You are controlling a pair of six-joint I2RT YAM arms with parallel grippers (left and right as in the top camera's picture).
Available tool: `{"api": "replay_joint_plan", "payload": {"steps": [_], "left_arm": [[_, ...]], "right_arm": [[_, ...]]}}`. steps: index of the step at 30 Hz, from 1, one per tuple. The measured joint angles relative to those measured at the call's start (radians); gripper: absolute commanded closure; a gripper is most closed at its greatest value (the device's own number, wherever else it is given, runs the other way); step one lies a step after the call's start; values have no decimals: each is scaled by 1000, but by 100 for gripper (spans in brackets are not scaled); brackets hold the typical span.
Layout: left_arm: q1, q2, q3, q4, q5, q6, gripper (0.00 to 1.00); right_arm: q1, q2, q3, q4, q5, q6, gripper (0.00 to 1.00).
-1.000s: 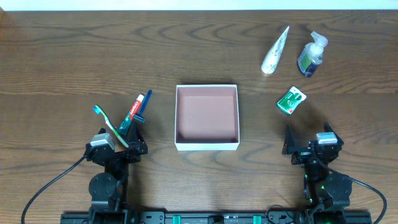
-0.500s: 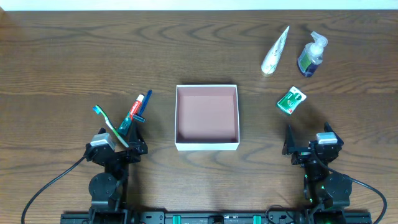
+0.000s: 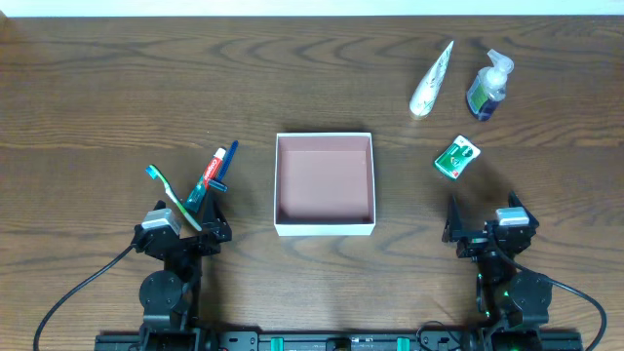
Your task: Pack container
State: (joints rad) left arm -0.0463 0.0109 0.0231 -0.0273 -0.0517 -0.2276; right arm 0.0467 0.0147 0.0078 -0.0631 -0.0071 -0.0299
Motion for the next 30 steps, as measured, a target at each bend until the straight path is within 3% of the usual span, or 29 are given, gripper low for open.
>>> {"api": "replay_joint_plan", "payload": {"steps": [5,13,17,25,30], "left_arm": [[0,0,0,0,0,0,2],[0,0,0,0,0,0,2],[0,0,0,0,0,0,2],[0,-1,2,-3,0,0,2],[0,-1,2,-3,0,0,2]], "right_arm": [[0,0,0,14,-17,85,1],[0,104,171,-192,-82,124,1],[0,308,404,-285,-93,107,1],[6,905,1024,-698,-135,84,1],[37,1171,1315,-803,-213,77,1]]}}
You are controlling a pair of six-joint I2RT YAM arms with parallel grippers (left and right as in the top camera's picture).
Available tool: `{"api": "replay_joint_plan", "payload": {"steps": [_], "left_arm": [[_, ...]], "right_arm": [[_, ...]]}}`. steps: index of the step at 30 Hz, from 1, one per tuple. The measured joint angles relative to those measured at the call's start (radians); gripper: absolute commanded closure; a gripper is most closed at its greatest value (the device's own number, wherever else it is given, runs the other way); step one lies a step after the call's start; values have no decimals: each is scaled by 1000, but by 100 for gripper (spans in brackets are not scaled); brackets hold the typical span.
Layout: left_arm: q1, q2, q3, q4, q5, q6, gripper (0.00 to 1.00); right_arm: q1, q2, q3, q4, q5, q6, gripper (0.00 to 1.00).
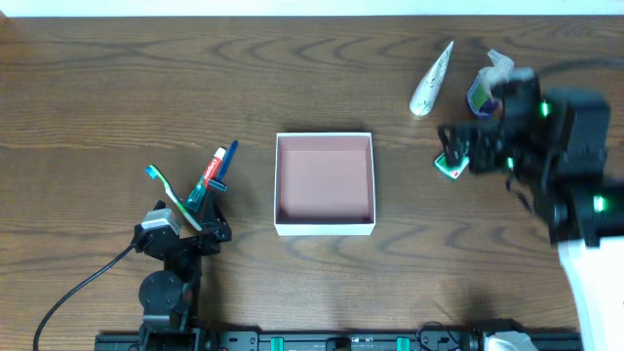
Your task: Pack container
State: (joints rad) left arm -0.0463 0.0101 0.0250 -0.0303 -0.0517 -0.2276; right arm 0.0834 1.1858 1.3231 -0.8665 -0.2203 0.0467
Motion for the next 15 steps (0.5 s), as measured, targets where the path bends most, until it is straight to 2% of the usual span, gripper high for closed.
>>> {"api": "replay_joint_plan", "payload": {"steps": [8,11,15], "left_arm": [[0,0,0,0,0,0,2],[0,0,0,0,0,0,2],[0,0,0,0,0,0,2]], "right_arm": [[6,182,80,55,-100,15,1],[6,243,146,-10,-77,53,1],[6,340,335,-168,-25,119,1]]}}
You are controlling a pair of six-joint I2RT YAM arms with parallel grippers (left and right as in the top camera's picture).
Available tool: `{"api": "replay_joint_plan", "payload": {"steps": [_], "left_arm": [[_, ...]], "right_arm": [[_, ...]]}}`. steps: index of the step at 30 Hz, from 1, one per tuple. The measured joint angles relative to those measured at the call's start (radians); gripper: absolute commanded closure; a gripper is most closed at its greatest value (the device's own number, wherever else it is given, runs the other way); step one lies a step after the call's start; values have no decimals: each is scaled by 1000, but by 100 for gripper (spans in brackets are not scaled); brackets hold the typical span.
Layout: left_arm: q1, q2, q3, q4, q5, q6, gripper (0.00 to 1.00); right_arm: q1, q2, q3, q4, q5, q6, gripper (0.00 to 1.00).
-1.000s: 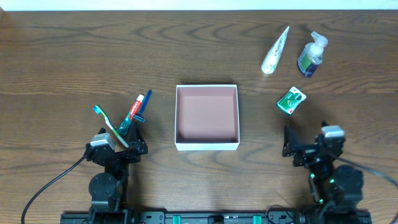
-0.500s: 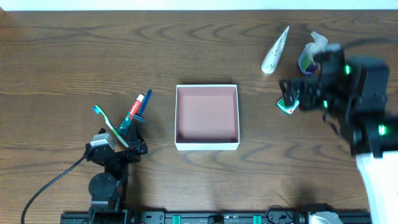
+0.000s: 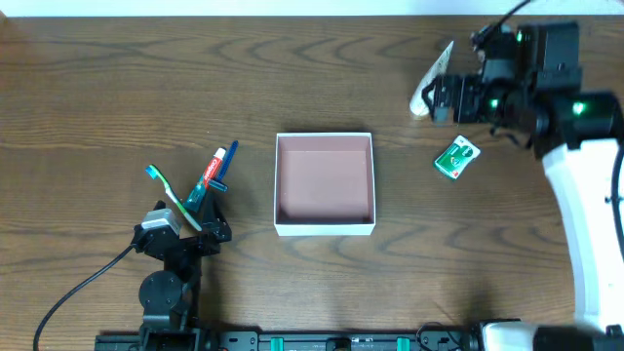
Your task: Pack container
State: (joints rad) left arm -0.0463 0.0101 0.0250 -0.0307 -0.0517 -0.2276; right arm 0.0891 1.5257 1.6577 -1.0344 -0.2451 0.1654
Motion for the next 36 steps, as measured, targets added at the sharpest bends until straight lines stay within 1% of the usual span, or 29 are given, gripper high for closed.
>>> {"api": "replay_joint_plan", "payload": {"steps": [3,7,13,17,26,36], "left_arm": [[0,0,0,0,0,0,2],[0,0,0,0,0,0,2],[0,0,0,0,0,0,2],[0,0,0,0,0,0,2],[0,0,0,0,0,0,2],[0,0,0,0,0,0,2]], "right_arm": [[0,71,147,-72,27,47,1],[0,136,234,-94,53,106,1],[0,240,245,-99,113,190,1],[0,305,245,-73,154,218,1],[31,350,245,0,249,251,1],[37,462,245,15,273,294,18]]}}
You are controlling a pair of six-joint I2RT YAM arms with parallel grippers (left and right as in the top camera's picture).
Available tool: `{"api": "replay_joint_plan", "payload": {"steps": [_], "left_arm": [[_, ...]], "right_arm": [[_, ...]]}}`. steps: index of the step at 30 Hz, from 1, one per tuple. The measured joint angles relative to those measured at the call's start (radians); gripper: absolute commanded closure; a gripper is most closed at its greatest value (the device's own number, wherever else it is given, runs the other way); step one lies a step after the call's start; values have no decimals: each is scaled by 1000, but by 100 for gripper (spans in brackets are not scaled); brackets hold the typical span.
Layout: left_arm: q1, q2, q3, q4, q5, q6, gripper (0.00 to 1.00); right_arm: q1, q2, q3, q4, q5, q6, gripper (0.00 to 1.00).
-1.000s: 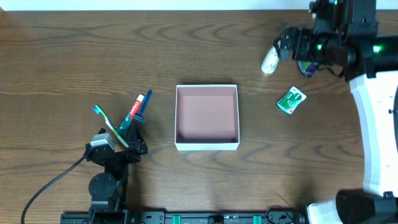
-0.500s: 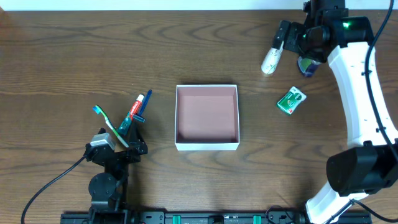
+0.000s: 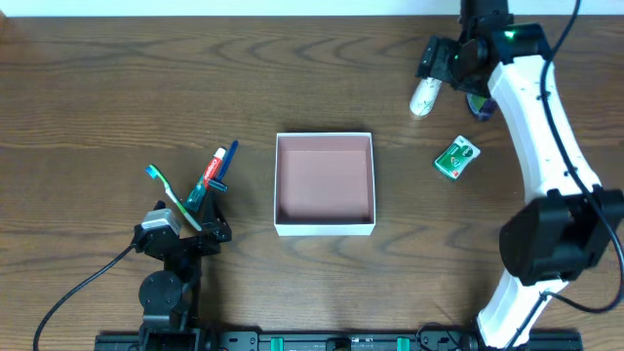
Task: Pack container
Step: 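Reach the right gripper to the white Pantene tube and grasp it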
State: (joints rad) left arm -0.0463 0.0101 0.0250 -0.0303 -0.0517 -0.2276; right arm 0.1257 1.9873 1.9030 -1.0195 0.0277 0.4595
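The white open box (image 3: 325,226) with a pinkish floor stands mid-table, with nothing in it. My right gripper (image 3: 436,60) hovers over the narrow upper end of the white tube (image 3: 421,98) at the far right; its fingers look open, straddling the tube. The arm covers most of the blue soap bottle (image 3: 480,105). A green packet (image 3: 456,158) lies to the right of the box. To the left of the box, a toothbrush (image 3: 172,195) and a small red-and-white toothpaste (image 3: 211,172) lie against my resting left gripper (image 3: 202,216), whose fingers I cannot make out.
The right arm's white links (image 3: 546,127) reach from the near right corner up the table's right side. Cables run along the front edge by the two arm bases. The table's far edge is close behind the tube and bottle.
My right gripper has moved left and farther back, from beside the bottle and tube to above the tube's upper end. The tube, bottle, packet and box lie where they were. The left arm is still.
Both arms were folded at the front edge. Then the right arm was out over the green packet, then farther back beside the bottle and tube, and now it is over the tube's top. No object has shifted, and the left arm has stayed at rest.
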Motion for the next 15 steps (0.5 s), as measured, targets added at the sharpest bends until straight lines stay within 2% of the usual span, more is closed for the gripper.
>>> {"api": "replay_joint_plan", "payload": {"steps": [7,15], "left_arm": [[0,0,0,0,0,0,2],[0,0,0,0,0,0,2]], "right_arm": [[0,18,0,40,3,8,32],[0,18,0,56,12,13,63]]}}
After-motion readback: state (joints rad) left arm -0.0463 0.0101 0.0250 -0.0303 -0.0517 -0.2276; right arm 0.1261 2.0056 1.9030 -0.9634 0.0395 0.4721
